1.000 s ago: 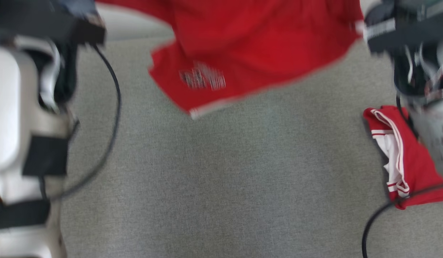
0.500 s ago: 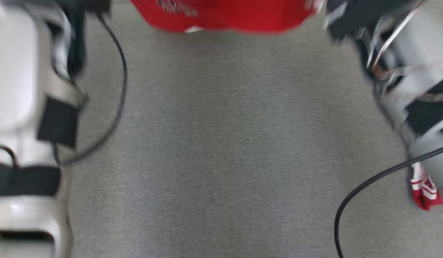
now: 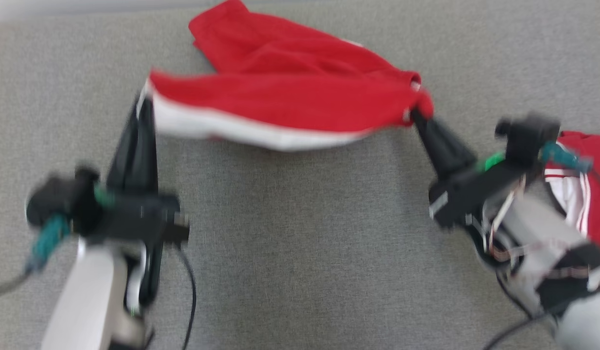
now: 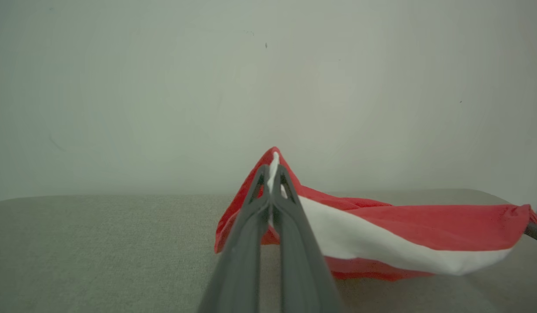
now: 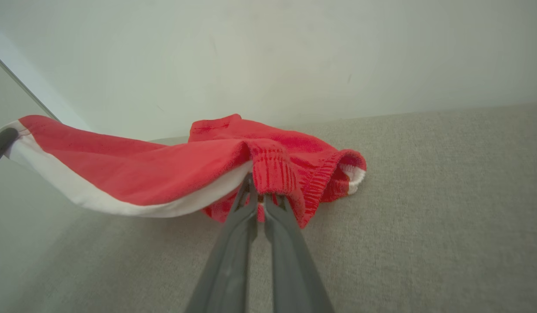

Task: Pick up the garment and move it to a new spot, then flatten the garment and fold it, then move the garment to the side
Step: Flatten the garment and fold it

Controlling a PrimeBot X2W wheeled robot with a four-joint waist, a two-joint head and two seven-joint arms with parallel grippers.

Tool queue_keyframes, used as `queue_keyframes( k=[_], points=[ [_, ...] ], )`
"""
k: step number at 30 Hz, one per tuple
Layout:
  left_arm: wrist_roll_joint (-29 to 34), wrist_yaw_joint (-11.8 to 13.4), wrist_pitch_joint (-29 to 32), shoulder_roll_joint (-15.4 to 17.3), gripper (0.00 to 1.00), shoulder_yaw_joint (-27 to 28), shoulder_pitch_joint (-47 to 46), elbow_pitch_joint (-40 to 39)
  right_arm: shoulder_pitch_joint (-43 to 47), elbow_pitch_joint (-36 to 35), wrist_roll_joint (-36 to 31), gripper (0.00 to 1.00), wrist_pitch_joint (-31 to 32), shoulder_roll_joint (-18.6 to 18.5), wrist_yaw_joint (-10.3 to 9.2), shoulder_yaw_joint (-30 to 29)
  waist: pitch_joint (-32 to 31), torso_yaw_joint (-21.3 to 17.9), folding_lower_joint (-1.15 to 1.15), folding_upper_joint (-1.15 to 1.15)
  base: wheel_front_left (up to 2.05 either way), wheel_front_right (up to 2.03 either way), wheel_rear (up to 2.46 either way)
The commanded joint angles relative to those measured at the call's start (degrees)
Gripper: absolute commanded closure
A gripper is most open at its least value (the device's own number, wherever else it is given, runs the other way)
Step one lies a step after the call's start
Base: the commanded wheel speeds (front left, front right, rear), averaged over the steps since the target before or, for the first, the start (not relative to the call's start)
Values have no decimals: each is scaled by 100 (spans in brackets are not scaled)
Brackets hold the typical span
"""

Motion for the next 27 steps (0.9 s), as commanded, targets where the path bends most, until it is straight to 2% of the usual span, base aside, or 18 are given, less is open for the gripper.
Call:
queue_keyframes(
  k=[1, 8, 16, 22, 27],
  points=[
    [-119, 72, 152, 84, 100, 43, 639, -336, 422, -204, -45, 100, -12, -154, 2, 71, -206, -65, 0, 0, 0, 0, 0],
    [-387, 231, 663, 221, 100, 128, 2277, -1207, 1492, -649, -92, 100, -11, -402, 2, 37, -545, -142, 0, 0, 0, 0, 0],
    [-713, 443, 1318, 176, 100, -24, 3981, -2049, 2704, -618, -175, 100, -1, -545, 2, -111, -1042, -44, 0, 0, 0, 0, 0],
    [-890, 484, 1595, 120, 100, -225, 4652, -2233, 3449, -692, -229, 100, 102, -672, 2, -340, -1257, 87, 0, 0, 0, 0, 0],
    [-979, 451, 1716, 244, 100, -229, 5023, -2250, 4106, -837, -324, 100, 273, -715, -2, -689, -1403, 176, 0, 0, 0, 0, 0]
  ],
)
